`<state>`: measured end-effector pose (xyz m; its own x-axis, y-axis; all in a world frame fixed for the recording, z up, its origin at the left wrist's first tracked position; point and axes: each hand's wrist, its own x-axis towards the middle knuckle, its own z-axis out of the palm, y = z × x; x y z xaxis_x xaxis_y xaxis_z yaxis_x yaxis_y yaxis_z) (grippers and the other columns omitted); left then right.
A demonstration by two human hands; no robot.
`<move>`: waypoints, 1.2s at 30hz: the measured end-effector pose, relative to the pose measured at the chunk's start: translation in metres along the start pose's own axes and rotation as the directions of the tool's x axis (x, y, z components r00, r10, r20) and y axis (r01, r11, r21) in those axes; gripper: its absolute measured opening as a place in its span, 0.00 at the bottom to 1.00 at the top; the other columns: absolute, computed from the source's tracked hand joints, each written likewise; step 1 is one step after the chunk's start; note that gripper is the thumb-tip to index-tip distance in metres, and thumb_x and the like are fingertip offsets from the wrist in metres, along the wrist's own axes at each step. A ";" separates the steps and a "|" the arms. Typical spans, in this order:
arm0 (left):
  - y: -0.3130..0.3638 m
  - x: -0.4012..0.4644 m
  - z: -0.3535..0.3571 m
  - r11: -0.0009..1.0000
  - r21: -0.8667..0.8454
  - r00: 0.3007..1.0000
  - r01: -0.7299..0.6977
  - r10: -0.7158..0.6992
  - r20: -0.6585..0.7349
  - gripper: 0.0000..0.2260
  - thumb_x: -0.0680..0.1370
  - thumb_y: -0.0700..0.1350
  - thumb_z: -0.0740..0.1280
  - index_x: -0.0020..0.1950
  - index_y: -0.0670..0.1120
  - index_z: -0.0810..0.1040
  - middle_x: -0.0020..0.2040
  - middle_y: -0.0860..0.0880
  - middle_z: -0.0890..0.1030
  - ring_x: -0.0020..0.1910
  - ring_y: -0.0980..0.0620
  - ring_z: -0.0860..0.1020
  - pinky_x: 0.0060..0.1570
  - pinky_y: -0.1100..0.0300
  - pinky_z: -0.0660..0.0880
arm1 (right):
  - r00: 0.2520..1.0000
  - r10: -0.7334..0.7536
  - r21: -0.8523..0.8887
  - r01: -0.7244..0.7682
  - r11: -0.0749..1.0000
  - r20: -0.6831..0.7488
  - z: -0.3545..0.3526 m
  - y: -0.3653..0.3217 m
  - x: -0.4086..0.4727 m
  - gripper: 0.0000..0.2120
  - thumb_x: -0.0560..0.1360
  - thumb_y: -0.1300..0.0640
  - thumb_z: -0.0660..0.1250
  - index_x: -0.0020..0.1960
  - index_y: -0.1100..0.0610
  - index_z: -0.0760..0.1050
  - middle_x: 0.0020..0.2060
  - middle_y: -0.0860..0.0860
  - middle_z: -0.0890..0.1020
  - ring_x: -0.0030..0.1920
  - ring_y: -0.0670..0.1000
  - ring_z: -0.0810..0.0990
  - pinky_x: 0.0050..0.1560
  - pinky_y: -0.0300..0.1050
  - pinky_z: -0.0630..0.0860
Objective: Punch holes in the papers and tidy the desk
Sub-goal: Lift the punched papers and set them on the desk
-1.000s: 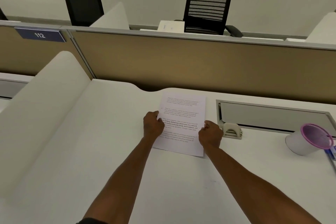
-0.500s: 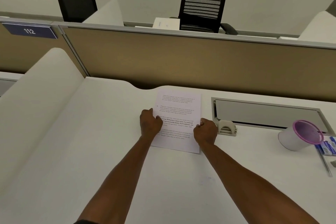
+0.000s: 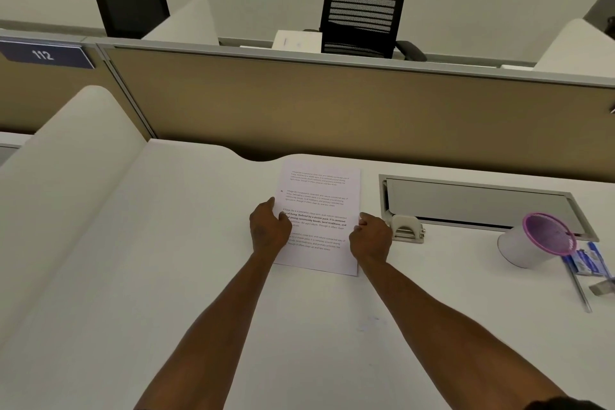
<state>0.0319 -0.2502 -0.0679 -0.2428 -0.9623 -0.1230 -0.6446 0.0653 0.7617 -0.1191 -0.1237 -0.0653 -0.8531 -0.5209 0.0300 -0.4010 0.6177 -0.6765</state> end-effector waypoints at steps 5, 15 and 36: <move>0.001 -0.003 0.001 1.000 -0.011 1.000 0.005 -0.005 0.010 0.24 0.80 0.43 0.66 0.76 0.40 0.67 0.74 0.42 0.71 0.73 0.42 0.69 0.73 0.49 0.65 | 0.999 0.014 0.022 -0.014 1.000 0.032 -0.001 -0.001 0.000 0.15 0.69 0.71 0.61 0.32 0.54 0.64 0.32 0.52 0.71 0.36 0.50 0.69 0.36 0.40 0.62; 0.000 -0.009 0.003 0.997 -0.067 0.998 0.026 -0.029 -0.050 0.25 0.80 0.44 0.67 0.76 0.41 0.67 0.74 0.43 0.71 0.73 0.42 0.70 0.72 0.48 0.67 | 0.998 0.060 0.064 -0.061 0.996 0.019 0.002 0.003 0.000 0.14 0.73 0.67 0.62 0.37 0.51 0.64 0.37 0.49 0.71 0.40 0.47 0.68 0.41 0.39 0.63; -0.062 -0.205 0.027 0.923 0.087 0.927 -0.374 0.369 0.064 0.23 0.83 0.50 0.62 0.78 0.46 0.66 0.78 0.49 0.65 0.79 0.52 0.59 0.79 0.53 0.56 | 0.962 -0.214 -0.078 0.230 0.970 0.172 -0.104 0.137 -0.144 0.20 0.81 0.61 0.60 0.73 0.58 0.67 0.73 0.51 0.67 0.75 0.53 0.62 0.76 0.49 0.58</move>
<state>0.1016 -0.0501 -0.1071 -0.5098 -0.8509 0.1266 -0.5671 0.4431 0.6943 -0.0863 0.0971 -0.0863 -0.6771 -0.7344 0.0466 -0.6108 0.5255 -0.5922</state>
